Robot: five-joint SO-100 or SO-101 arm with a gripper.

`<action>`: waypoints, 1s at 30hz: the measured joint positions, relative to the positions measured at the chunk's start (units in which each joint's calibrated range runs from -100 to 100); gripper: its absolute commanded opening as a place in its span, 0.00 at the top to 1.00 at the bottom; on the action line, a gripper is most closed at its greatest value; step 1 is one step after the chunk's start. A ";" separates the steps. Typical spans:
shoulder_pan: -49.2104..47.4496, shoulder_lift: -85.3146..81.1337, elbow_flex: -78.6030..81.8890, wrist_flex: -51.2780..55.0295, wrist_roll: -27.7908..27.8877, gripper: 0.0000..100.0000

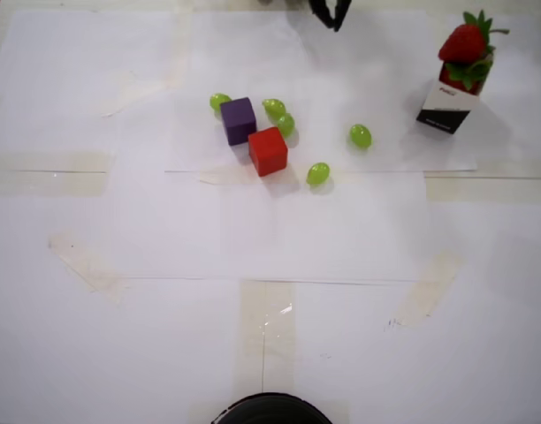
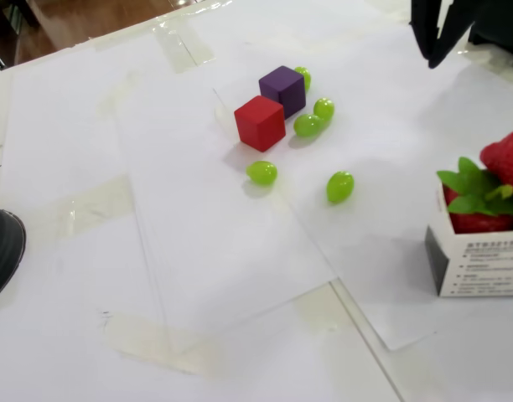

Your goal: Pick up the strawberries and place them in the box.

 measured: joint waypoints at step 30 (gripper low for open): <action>10.64 -34.08 29.41 3.95 2.64 1.00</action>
